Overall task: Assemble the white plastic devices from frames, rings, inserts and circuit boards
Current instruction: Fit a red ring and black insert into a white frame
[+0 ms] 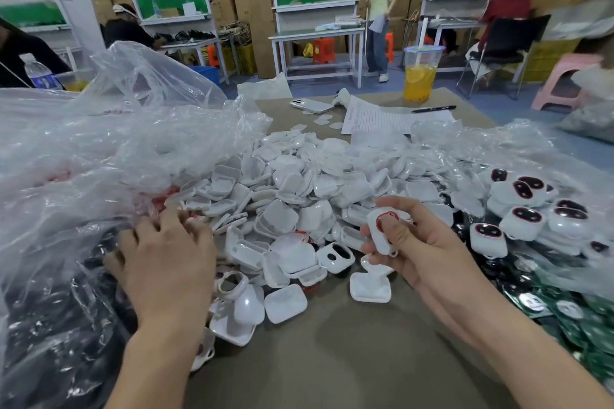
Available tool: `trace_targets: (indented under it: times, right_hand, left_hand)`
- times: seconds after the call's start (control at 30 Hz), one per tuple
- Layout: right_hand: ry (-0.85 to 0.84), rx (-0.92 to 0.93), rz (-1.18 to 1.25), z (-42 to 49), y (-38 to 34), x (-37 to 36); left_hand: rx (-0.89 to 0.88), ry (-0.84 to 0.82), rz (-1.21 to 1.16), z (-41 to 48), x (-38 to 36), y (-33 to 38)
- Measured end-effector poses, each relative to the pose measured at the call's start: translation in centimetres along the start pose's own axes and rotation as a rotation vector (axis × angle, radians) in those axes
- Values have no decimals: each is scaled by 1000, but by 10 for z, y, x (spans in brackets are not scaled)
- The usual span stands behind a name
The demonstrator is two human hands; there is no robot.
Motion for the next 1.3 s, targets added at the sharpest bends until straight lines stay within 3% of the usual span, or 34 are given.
trace_targets:
  times: [0.1, 0.43, 0.53, 0.67, 0.8, 0.9, 1.03, 1.17, 1.3]
  right_hand:
    - [15, 15, 1, -1, -5, 1]
    - [119, 34, 84, 6, -15, 14]
    - [171, -34, 222, 10, -18, 19]
    - [200, -19, 215, 13, -21, 18]
    - [223, -24, 202, 14, -24, 22]
    - [281, -47, 237, 15, -26, 27]
    - [325, -34, 228, 14, -25, 30]
    - [331, -13, 216, 15, -24, 31]
    - [331, 13, 157, 16, -22, 34]
  left_hand:
    - [2, -69, 44, 2, 0, -2]
    - [-23, -42, 36, 6, -8, -7]
    - [4, -20, -9, 5, -9, -5]
    - [-44, 42, -104, 3, -6, 2]
    - [-285, 70, -396, -17, 10, 34]
    - [-638, -155, -597, -52, 17, 60]
    - [-1026, -447, -594, -90, 14, 75]
    - [-1056, -545, -570, -96, 7, 76]
    - [-984, -479, -610, -85, 9, 72]
Point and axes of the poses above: each hand's wrist, its own z-axis towards the middle knuckle, its own x-axis out of the back of the hand, y = z × x, the point moved 2 cm from there along z, towards the middle knuckle, and after that the axes turned 14 degrees about y, right-handed, at the moved point
